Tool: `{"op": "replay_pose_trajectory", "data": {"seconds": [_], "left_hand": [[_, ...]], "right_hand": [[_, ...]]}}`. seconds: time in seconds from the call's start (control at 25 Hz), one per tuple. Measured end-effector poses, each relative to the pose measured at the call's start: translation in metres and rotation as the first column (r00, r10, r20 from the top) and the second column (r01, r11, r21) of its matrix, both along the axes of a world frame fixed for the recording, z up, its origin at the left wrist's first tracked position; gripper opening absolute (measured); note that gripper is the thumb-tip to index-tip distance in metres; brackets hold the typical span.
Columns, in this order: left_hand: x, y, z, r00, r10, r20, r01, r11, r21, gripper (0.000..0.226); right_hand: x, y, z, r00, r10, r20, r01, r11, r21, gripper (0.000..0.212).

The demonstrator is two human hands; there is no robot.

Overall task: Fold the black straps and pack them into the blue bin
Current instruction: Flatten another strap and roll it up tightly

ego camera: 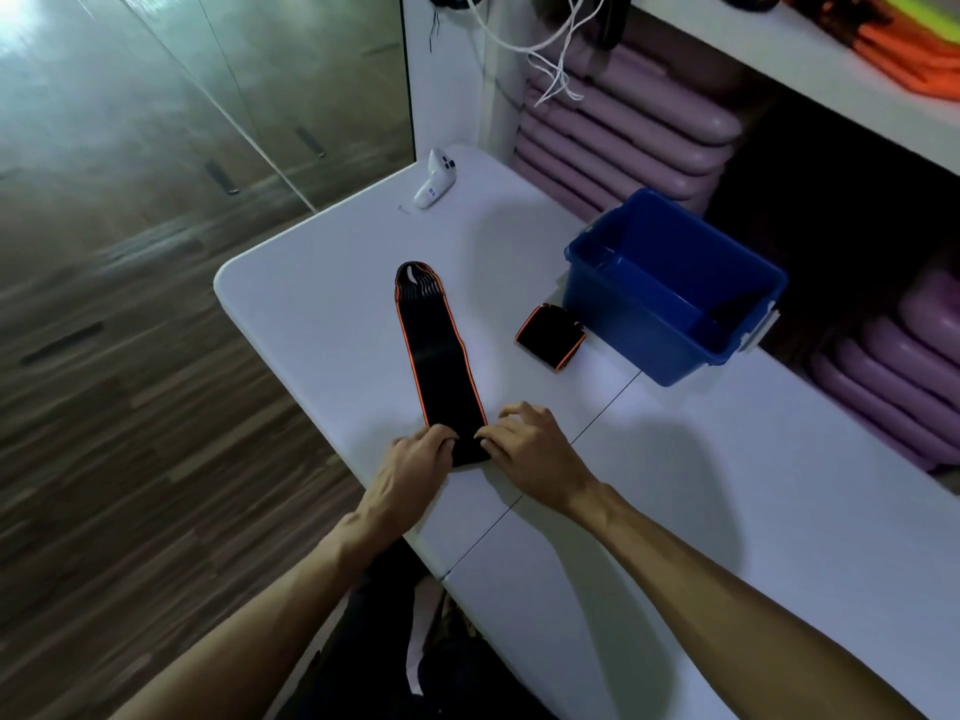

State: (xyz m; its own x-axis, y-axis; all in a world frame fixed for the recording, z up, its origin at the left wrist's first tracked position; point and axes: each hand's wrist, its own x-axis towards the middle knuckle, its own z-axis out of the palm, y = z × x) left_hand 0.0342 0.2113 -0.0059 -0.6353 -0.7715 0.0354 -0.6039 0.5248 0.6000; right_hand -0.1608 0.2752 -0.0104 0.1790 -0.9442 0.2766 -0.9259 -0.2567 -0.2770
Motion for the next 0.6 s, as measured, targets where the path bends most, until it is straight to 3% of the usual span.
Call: {"op": "replay_pose_trajectory", "data": {"seconds": [0.16, 0.28, 0.36, 0.48, 0.6], "left_hand": [[-0.012, -0.016, 0.003, 0.995, 0.094, 0.013, -0.094, 0.996, -0.006, 0.017], [-0.012, -0.015, -0.005, 0.987, 0.086, 0.136, -0.033, 0.935, -0.352, 0.033], [-0.006, -0.012, -0.010, 0.989, 0.036, 0.146, 0.036, 0.886, -0.463, 0.032], [0.006, -0.009, -0.019, 0.987, -0.025, 0.160, 0.102, 0.861, -0.498, 0.023], [0.011, -0.006, -0.022, 0.973, -0.050, 0.224, 0.156, 0.862, -0.482, 0.022]], "right_hand": [[0.007, -0.022, -0.002, 0.989, -0.146, 0.030, 0.146, 0.989, -0.001, 0.013], [0.017, -0.027, -0.012, 0.981, -0.188, -0.041, 0.190, 0.981, 0.038, 0.037], [0.024, -0.025, -0.018, 0.976, -0.212, -0.048, 0.214, 0.976, 0.046, 0.044], [0.027, -0.025, -0.021, 0.964, -0.263, -0.034, 0.265, 0.963, 0.044, 0.023], [0.019, -0.018, -0.025, 0.980, -0.193, -0.057, 0.191, 0.981, -0.032, 0.013]]}}
